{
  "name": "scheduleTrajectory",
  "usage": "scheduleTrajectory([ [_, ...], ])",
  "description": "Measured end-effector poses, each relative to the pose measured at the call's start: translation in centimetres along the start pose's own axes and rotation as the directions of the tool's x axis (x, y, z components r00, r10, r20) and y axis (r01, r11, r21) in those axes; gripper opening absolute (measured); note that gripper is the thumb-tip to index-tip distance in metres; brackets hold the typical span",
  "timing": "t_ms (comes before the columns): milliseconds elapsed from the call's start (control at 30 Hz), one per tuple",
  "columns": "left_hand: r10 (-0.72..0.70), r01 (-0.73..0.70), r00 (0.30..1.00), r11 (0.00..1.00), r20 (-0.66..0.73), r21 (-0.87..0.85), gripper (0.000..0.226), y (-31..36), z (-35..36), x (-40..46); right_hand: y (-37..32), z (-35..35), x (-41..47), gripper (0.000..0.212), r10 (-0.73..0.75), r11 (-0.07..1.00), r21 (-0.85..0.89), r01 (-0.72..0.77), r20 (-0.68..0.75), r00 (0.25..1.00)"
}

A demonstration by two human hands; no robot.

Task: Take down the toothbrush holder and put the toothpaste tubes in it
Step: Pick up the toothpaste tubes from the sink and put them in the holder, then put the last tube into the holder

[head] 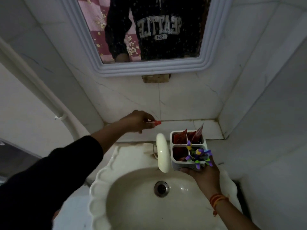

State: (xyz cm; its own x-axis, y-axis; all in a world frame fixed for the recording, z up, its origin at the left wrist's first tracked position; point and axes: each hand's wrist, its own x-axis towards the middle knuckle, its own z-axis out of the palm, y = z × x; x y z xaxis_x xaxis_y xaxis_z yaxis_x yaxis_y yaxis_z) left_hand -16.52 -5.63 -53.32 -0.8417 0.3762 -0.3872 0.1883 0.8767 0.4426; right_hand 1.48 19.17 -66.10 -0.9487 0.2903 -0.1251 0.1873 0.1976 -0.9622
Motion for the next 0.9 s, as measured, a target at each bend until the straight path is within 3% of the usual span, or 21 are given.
scheduleTrajectory([
  [133, 0.158, -0.178, 0.983, 0.948, 0.094, 0.264, 0.029, 8.2, -5.1, -3.2, 0.3, -0.2, -0.2, 0.061, 0.061, 0.998, -0.006, -0.062, -0.028, 0.998],
  [300, 0.101, -0.322, 0.909, 0.786, 0.403, 0.529, 0.016, 15.5, -4.0, -4.2, -0.4, -0.1, -0.5, 0.069, 0.064, 0.997, 0.048, -0.063, -0.027, 0.998],
  [433, 0.091, -0.340, 0.923, 0.646, 0.373, 0.683, 0.031, 17.1, 0.8, -3.3, -0.2, -0.1, -0.4, 0.079, 0.041, 0.998, 0.040, -0.040, -0.017, 0.999],
  [500, 0.091, -0.308, 0.931, 0.714, 0.353, 0.629, 0.028, 17.0, 1.1, -3.2, 0.2, -0.2, -0.2, 0.084, 0.017, 0.999, 0.039, -0.017, -0.019, 1.000],
  [567, 0.071, -0.196, 0.952, 0.890, 0.298, 0.412, 0.020, 16.4, -0.1, -2.8, 0.3, -0.2, -0.3, 0.082, -0.014, 0.999, 0.039, 0.014, -0.013, 1.000],
  [633, 0.055, -0.095, 0.981, 0.972, 0.185, 0.215, 0.022, 15.1, -1.3, -1.9, 0.5, 0.0, -0.3, 0.078, -0.032, 0.999, 0.042, 0.032, -0.020, 0.999],
  [733, 0.049, -0.072, 0.996, 0.938, 0.077, 0.338, 0.024, 12.6, -0.8, -0.1, 0.6, 0.1, -0.3, 0.081, -0.018, 0.999, 0.026, 0.019, -0.036, 0.999],
  [800, -0.037, -0.035, 0.988, 0.893, 0.151, 0.449, 0.020, 11.7, 1.0, 0.7, 0.4, 0.0, -0.4, 0.078, -0.023, 1.000, -0.011, 0.022, -0.040, 0.999],
  [900, -0.115, 0.028, 0.962, 0.943, 0.246, 0.332, 0.023, 11.5, 2.5, 1.6, 0.3, -0.2, -0.3, 0.073, 0.001, 1.000, -0.006, -0.001, -0.061, 0.998],
])
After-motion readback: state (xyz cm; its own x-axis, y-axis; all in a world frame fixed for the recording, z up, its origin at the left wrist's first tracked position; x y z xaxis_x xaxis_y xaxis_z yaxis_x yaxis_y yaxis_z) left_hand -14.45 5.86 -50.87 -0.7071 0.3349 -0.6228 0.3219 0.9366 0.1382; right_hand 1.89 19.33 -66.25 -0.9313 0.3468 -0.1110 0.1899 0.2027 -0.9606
